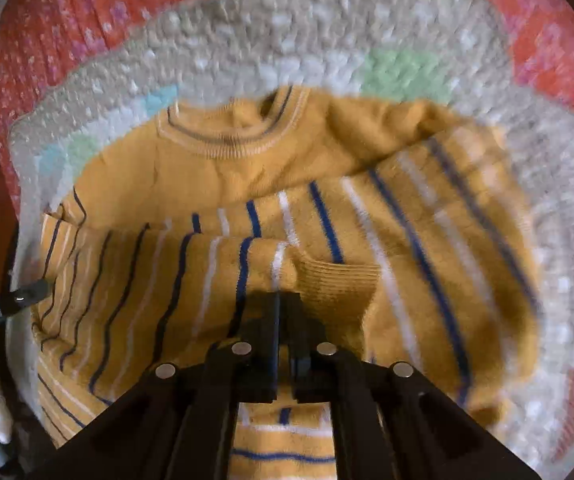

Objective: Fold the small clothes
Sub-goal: 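Grasp the sweater edge with the right gripper while the left gripper holds the hem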

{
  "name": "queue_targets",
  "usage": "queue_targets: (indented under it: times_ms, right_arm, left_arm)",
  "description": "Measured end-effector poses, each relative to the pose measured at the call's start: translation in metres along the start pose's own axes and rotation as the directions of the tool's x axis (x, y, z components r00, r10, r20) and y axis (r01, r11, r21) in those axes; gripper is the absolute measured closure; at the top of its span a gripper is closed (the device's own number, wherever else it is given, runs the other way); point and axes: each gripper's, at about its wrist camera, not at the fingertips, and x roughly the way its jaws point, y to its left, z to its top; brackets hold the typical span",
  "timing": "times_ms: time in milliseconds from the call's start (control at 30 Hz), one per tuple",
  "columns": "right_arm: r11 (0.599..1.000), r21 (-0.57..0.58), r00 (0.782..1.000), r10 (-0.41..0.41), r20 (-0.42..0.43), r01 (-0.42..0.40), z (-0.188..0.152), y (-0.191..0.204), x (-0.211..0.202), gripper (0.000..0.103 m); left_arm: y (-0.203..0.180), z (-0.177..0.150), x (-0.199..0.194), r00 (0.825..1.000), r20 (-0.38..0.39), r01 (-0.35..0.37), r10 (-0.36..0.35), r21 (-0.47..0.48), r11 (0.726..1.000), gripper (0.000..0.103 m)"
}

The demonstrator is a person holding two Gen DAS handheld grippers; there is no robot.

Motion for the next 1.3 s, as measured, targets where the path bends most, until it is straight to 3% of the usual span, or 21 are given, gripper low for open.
queue_targets:
  times_ms: [67, 133, 200, 233, 400, 467, 567, 733, 767, 867, 933, 967, 1200, 1300]
  right_arm:
    - [0.999, -0.024, 0.999, 0.041, 0.033, -0.041, -0.004, 0.007, -0.017, 0.093]
    - [0.993, -0.002, 0.992, 0.116, 0.047, -0.116, -0.011, 0.009, -0.029, 0.092]
    - [0.981, 0.033, 0.98, 0.188, 0.058, -0.191, -0.025, 0.008, -0.035, 0.08]
    - [0.979, 0.047, 0.979, 0.195, 0.058, -0.197, -0.031, 0.007, -0.036, 0.079]
    - [0.972, 0.213, 0.98, 0.057, 0.189, -0.097, -0.052, -0.042, -0.055, 0.079]
    - [0.952, 0.295, 0.98, 0.028, 0.196, -0.086, -0.052, -0.073, -0.058, 0.079]
    - [0.944, 0.321, 0.983, 0.014, 0.183, -0.073, -0.042, -0.09, -0.052, 0.079]
    - [0.959, 0.262, 0.986, 0.075, 0.148, -0.112, -0.021, -0.072, -0.032, 0.078]
    - [0.964, 0.24, 0.988, 0.087, 0.128, -0.116, -0.018, -0.067, -0.025, 0.074]
    - [0.981, 0.168, 0.994, 0.083, 0.066, -0.093, -0.011, -0.043, -0.005, 0.072]
    - [0.983, 0.151, 0.993, 0.101, 0.056, -0.109, -0.01, -0.035, -0.004, 0.096]
    - [0.979, 0.155, 0.991, 0.123, 0.051, -0.129, -0.007, -0.032, -0.007, 0.096]
    - [0.952, 0.155, 0.951, 0.23, 0.205, -0.264, 0.031, -0.003, -0.073, 0.096]
    - [0.959, 0.121, 0.937, 0.217, 0.273, -0.257, 0.044, 0.01, -0.098, 0.096]
  left_arm:
    - [0.017, -0.007, -0.019, 0.999, 0.038, 0.012, -0.011, -0.044, 0.999, 0.057]
    - [0.038, -0.016, -0.03, 0.998, 0.044, 0.046, -0.041, -0.124, 0.991, 0.057]
    - [0.052, -0.023, -0.029, 0.995, 0.028, 0.097, -0.094, -0.181, 0.979, 0.056]
    - [0.059, -0.029, -0.028, 0.993, 0.01, 0.118, -0.118, -0.21, 0.971, 0.056]
    - [0.056, -0.051, -0.031, 0.989, -0.002, 0.145, -0.149, -0.222, 0.964, 0.056]
    - [0.049, -0.057, -0.034, 0.987, 0.0, 0.155, -0.159, -0.198, 0.968, 0.056]
    - [0.035, -0.06, -0.03, 0.986, -0.004, 0.162, -0.165, -0.166, 0.973, 0.056]
    - [0.024, -0.065, -0.024, 0.984, -0.025, 0.168, -0.174, -0.158, 0.973, 0.056]
    - [0.023, -0.066, -0.024, 0.985, -0.027, 0.165, -0.171, -0.156, 0.974, 0.056]
    - [0.023, -0.067, -0.025, 0.984, -0.025, 0.17, -0.176, -0.159, 0.973, 0.056]
    - [0.025, -0.067, -0.027, 0.979, -0.02, 0.194, -0.2, -0.169, 0.966, 0.056]
    - [0.025, -0.066, -0.028, 0.976, -0.018, 0.211, -0.217, -0.177, 0.961, 0.056]
    - [0.018, -0.066, -0.031, 0.947, 0.018, 0.318, -0.32, -0.194, 0.928, 0.054]
    - [0.017, -0.071, -0.026, 0.943, 0.01, 0.328, -0.333, -0.206, 0.922, 0.053]
